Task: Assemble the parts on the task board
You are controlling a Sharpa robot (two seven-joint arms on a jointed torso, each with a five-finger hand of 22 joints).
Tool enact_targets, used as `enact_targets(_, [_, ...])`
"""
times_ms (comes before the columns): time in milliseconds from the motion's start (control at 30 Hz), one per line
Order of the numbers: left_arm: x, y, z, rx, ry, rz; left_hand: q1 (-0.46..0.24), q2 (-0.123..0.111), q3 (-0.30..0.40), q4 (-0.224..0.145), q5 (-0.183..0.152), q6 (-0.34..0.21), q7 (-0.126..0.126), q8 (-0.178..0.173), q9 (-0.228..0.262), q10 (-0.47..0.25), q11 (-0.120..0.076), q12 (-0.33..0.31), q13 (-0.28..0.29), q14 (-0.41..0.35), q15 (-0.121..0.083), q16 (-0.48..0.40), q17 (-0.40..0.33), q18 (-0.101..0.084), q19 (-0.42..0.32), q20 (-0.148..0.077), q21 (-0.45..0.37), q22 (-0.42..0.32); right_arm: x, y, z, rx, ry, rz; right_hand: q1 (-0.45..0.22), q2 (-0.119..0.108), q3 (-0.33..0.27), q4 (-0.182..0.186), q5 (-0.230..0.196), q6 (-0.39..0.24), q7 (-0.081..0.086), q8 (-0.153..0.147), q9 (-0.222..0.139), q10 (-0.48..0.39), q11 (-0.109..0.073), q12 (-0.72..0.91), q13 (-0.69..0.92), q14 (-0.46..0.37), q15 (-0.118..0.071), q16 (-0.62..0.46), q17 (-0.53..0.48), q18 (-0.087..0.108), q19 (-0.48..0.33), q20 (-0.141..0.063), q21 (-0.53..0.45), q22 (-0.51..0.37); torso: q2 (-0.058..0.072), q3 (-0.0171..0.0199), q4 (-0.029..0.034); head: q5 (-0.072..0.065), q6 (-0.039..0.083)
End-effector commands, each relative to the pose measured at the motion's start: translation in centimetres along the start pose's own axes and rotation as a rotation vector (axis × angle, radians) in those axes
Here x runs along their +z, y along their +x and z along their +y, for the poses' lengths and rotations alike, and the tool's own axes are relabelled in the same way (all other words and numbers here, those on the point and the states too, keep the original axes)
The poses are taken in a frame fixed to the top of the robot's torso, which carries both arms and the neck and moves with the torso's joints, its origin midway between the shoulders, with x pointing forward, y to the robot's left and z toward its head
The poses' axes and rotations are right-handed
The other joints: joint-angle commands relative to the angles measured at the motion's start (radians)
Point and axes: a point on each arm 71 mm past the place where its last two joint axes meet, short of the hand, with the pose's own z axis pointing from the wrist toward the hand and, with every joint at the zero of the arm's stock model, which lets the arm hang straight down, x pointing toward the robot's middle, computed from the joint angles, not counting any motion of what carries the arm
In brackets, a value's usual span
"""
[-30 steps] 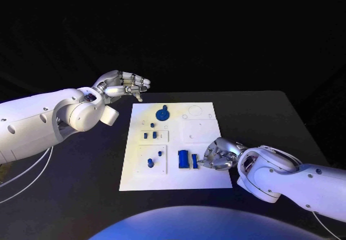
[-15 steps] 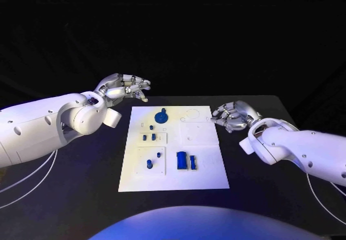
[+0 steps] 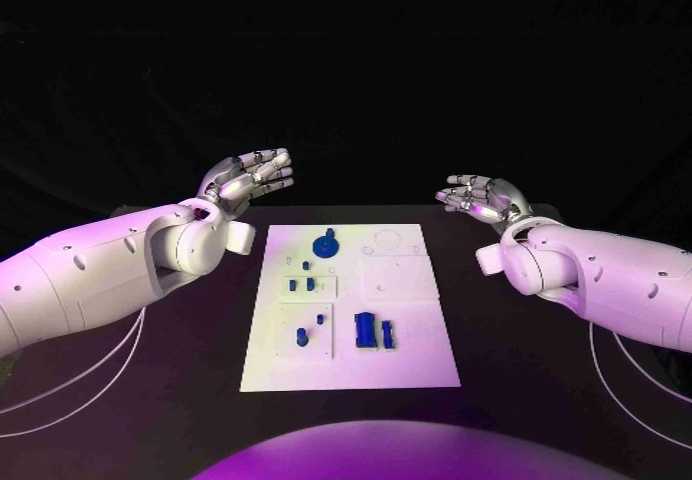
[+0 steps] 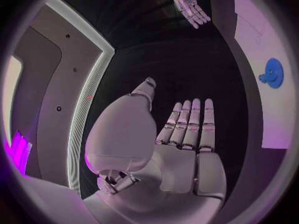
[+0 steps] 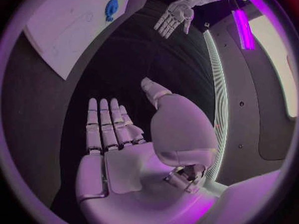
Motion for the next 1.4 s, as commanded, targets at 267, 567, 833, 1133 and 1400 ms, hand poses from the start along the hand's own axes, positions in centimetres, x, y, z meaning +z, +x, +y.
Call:
enact_targets(267, [-0.5,2.7,0.5,0.015,0.013,-0.073,-1.224,0.069,-0.086,-0.144,-0.100,-0.397,-0.107,-0.163,-0.102,-0.454,-0.092,-0.158,-0.032,-0.421,-0.075,-0.238,-0.092,-0.091,-0.396,-0.137,-0.162,-0.078,-2.0,3.1,2.2,0.171,-0.059,-0.072,-1.087,0.104,-0.326,-0.023,-0.116,-0.427,-0.113,-0.137,-0.264,-0.509,-0.083,-0.156,-0.204,-0.456,-0.065,-0.261,-0.254,-0.091,-0.473,-0.115,-0.083,-0.453,-0.001,0.0064,0.0264,-0.015,0.084])
enact_targets(567, [-2.1,6.9,1.2,0.046,0.020,-0.203,-1.224,0.069,-0.086,-0.144,-0.100,-0.397,-0.107,-0.163,-0.102,-0.454,-0.092,-0.158,-0.032,-0.421,-0.075,-0.238,-0.092,-0.091,-0.396,-0.137,-0.162,-0.078,-4.5,5.5,4.6,0.320,-0.080,-0.141,-1.087,0.104,-0.326,-0.023,-0.116,-0.427,-0.113,-0.137,-0.264,-0.509,-0.083,-0.156,-0.204,-0.456,-0.065,-0.261,-0.254,-0.091,-0.473,-0.115,-0.083,-0.453,-0.005,0.0171,0.0668,-0.035,0.214])
enact_targets(833, [-2.9,8.5,1.3,0.063,0.019,-0.252,-1.224,0.069,-0.086,-0.144,-0.100,-0.397,-0.107,-0.163,-0.102,-0.454,-0.092,-0.158,-0.032,-0.421,-0.075,-0.238,-0.092,-0.091,-0.396,-0.137,-0.162,-0.078,-4.6,5.7,4.8,0.328,-0.080,-0.145,-1.087,0.104,-0.326,-0.023,-0.116,-0.427,-0.113,-0.137,-0.264,-0.509,-0.083,-0.156,-0.204,-0.456,-0.065,-0.261,-0.254,-0.091,-0.473,-0.115,-0.083,-0.453,-0.006,0.0202,0.0786,-0.041,0.252])
enact_targets(1133, [-2.9,8.6,1.3,0.064,0.019,-0.255,-1.224,0.069,-0.086,-0.144,-0.100,-0.397,-0.107,-0.163,-0.102,-0.454,-0.092,-0.158,-0.032,-0.421,-0.075,-0.238,-0.092,-0.091,-0.396,-0.137,-0.162,-0.078,-4.6,5.7,4.8,0.328,-0.080,-0.145,-1.087,0.104,-0.326,-0.023,-0.116,-0.427,-0.113,-0.137,-0.264,-0.509,-0.083,-0.156,-0.204,-0.456,-0.065,-0.261,-0.254,-0.091,-0.473,-0.115,-0.083,-0.453,-0.006,0.0202,0.0786,-0.041,0.252])
enact_targets(1400, [-2.9,8.6,1.3,0.064,0.019,-0.255,-1.224,0.069,-0.086,-0.144,-0.100,-0.397,-0.107,-0.163,-0.102,-0.454,-0.092,-0.158,-0.032,-0.421,-0.075,-0.238,-0.092,-0.091,-0.396,-0.137,-0.162,-0.078,-4.6,5.7,4.8,0.328,-0.080,-0.145,-1.087,0.104,-0.326,-0.023,-0.116,-0.427,-0.113,-0.137,-0.264,-0.509,-0.083,-0.156,-0.204,-0.456,-0.065,-0.261,-0.254,-0.091,-0.473,-0.115,-0.083,-0.453,-0.006,0.0202,0.0786,-0.041,0.252])
